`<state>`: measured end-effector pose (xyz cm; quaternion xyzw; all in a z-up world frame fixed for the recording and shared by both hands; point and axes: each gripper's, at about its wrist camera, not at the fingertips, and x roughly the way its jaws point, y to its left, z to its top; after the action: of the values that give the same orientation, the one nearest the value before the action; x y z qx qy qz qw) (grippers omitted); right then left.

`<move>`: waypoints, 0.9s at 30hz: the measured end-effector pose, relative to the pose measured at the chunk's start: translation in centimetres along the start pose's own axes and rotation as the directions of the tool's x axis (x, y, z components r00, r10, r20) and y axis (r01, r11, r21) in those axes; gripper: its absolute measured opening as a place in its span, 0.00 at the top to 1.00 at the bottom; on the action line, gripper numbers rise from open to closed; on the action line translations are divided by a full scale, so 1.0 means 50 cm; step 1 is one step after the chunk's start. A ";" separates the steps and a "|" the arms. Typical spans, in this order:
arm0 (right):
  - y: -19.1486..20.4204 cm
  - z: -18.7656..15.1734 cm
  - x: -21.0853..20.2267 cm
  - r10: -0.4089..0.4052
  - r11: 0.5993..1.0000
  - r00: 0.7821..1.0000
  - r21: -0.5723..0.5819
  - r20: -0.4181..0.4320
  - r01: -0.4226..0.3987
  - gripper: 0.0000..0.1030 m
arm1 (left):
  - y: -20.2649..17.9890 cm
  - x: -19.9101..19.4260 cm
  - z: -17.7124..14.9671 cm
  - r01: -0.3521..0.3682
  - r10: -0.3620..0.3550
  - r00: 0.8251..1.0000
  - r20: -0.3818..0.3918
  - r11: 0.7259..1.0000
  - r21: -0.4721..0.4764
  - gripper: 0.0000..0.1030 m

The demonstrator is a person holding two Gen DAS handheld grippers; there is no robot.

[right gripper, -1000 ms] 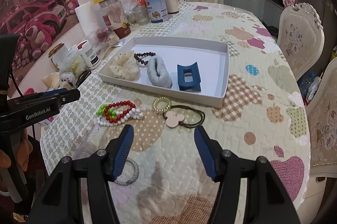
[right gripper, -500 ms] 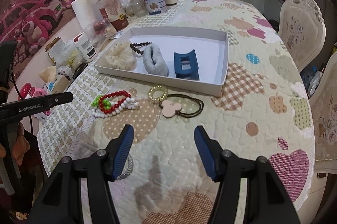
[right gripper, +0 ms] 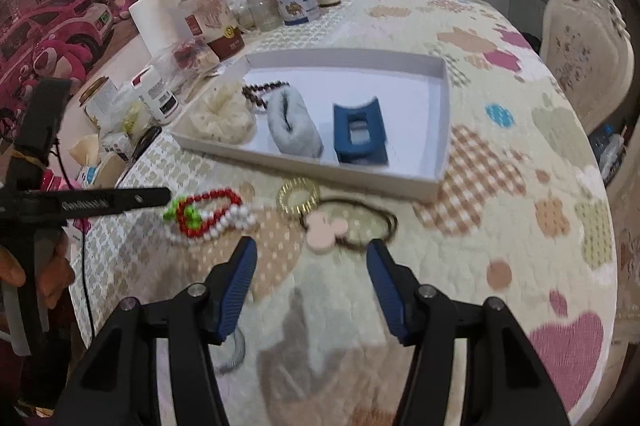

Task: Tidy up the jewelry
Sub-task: 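Grasp the red bead bracelet with the left tool while the right tool grasps the gold coil tie, then place the red bracelet in the tray with the left tool while the right tool places the gold tie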

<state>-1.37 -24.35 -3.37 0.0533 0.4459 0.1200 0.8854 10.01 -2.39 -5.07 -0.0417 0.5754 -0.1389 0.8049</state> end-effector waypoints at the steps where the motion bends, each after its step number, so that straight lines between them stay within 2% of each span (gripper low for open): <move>1: 0.003 0.013 0.011 0.003 1.000 1.000 -0.010 -0.001 -0.003 0.51 | -0.005 0.008 0.006 -0.002 0.002 1.000 -0.007 1.000 0.014 0.68; 7: 0.015 0.060 0.089 0.012 1.000 0.999 -0.029 -0.044 -0.013 0.59 | -0.019 0.050 0.025 -0.029 0.033 0.998 -0.047 0.996 0.087 0.68; 13: 0.022 0.077 0.175 -0.026 0.998 0.993 -0.057 -0.116 0.019 0.63 | -0.027 0.080 0.025 -0.025 0.040 0.995 -0.089 0.987 0.158 0.68; 14: 0.022 0.076 0.184 -0.031 0.998 0.992 -0.059 -0.125 0.024 0.66 | -0.027 0.084 0.024 -0.019 0.034 0.995 -0.095 0.987 0.161 0.75; 15: 0.019 0.075 0.198 -0.037 0.998 0.989 -0.059 -0.141 0.029 0.75 | -0.027 0.088 0.024 -0.016 0.033 0.995 -0.099 0.986 0.164 0.83; 16: 0.017 0.072 0.204 -0.039 0.998 0.988 -0.058 -0.148 0.031 0.82 | -0.026 0.088 0.023 -0.019 0.036 0.995 -0.094 0.986 0.168 0.85; 18: 0.018 0.072 0.205 -0.046 0.997 0.991 -0.072 -0.130 0.037 0.90 | -0.025 0.088 0.025 -0.010 0.025 0.996 -0.091 0.986 0.164 0.92; 22: 0.014 0.075 0.194 -0.023 0.998 0.993 -0.057 -0.120 0.016 0.90 | -0.021 0.064 0.032 0.031 -0.021 0.997 -0.070 0.989 0.148 0.92; 27: 0.002 0.080 0.124 0.037 0.999 0.998 -0.005 -0.045 -0.037 0.90 | -0.039 -0.001 0.042 0.052 -0.052 0.999 -0.006 0.985 0.167 0.92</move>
<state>5.38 -22.61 -5.79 0.0561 0.4644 0.1389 0.8729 11.62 -4.44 -3.85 0.0109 0.5610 -0.2076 0.8013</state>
